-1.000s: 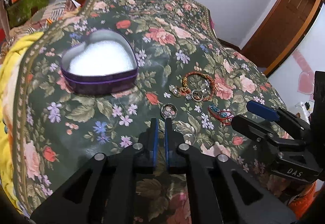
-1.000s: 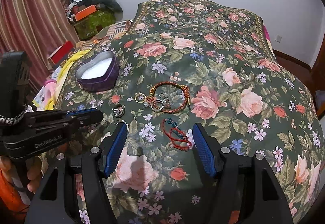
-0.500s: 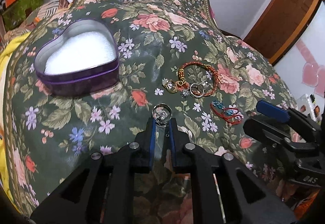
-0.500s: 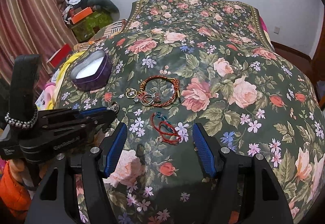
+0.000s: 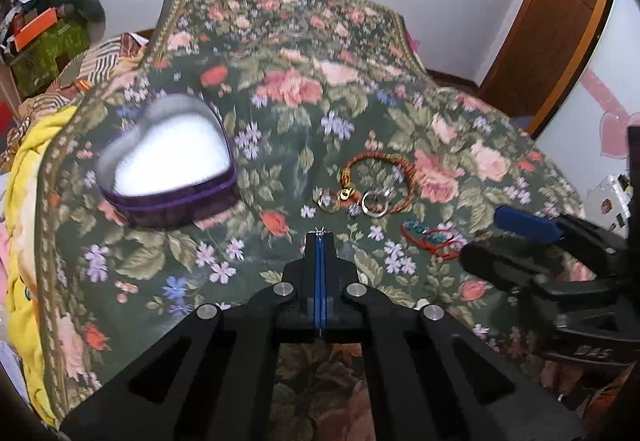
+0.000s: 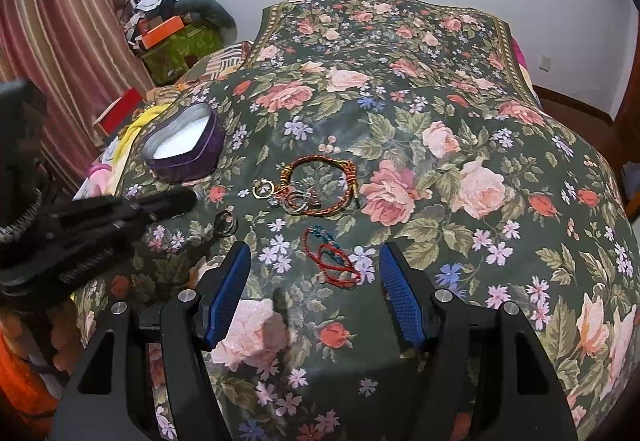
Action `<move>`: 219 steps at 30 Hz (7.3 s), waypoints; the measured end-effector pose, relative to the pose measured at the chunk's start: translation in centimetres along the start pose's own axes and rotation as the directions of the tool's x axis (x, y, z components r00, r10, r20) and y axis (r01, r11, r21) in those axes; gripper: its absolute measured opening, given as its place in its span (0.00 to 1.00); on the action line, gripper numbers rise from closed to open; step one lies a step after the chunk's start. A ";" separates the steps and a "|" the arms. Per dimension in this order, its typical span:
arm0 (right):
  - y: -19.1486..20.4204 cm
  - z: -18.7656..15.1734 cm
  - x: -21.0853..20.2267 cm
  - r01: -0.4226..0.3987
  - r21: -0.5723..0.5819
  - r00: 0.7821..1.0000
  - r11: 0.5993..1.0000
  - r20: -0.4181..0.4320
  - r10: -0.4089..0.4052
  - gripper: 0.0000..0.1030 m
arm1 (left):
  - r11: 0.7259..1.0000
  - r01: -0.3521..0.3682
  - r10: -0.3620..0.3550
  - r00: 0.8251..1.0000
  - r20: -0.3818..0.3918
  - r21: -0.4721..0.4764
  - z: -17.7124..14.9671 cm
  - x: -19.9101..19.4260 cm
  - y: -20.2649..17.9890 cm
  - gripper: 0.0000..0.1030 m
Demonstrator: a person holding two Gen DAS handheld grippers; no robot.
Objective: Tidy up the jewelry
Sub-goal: 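Carry the silver ring with the left gripper over the purple heart tin, then lower the ring into the tin and open the left gripper, then lift the left gripper away from the tin, then grasp the red-and-blue beaded bracelet with the right gripper, then carry the beaded bracelet with the right gripper over the tin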
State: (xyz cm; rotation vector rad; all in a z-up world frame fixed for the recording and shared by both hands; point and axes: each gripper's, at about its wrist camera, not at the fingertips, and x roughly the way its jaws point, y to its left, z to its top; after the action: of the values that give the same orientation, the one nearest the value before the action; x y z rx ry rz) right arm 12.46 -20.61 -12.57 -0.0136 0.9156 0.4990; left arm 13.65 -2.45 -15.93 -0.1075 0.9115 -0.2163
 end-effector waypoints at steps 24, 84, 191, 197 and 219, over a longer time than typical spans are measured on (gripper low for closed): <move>6.2 1.3 6.6 -0.030 -0.174 0.992 0.984 -0.126 0.008 0.43 | 0.994 -0.039 0.050 0.993 0.109 -0.106 -1.2 -5.5 5.4 0.00; 11.5 9.1 8.3 -0.094 -0.301 0.995 0.949 -0.007 0.096 0.19 | 0.991 -0.040 0.060 0.986 0.157 -0.125 3.8 -4.3 11.1 0.00; -0.4 0.3 4.1 0.028 -0.158 0.986 0.987 -0.160 -0.054 0.08 | 0.999 0.011 -0.008 0.996 -0.088 0.032 -1.0 1.3 -0.9 0.55; -1.3 0.8 3.5 0.017 -0.118 0.990 0.993 -0.137 -0.033 0.08 | 0.998 0.019 -0.014 0.997 -0.080 0.059 -0.7 1.3 -1.3 0.55; -4.8 2.8 1.1 0.012 -0.017 1.000 1.000 -0.026 -0.013 0.08 | 0.993 0.041 -0.027 0.990 -0.136 0.107 2.0 6.6 -2.7 0.18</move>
State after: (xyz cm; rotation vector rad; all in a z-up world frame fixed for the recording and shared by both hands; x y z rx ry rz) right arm 17.11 -23.77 -12.59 -0.0411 0.9364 0.4960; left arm 18.80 -6.59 -19.26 -0.0064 1.0308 -0.3078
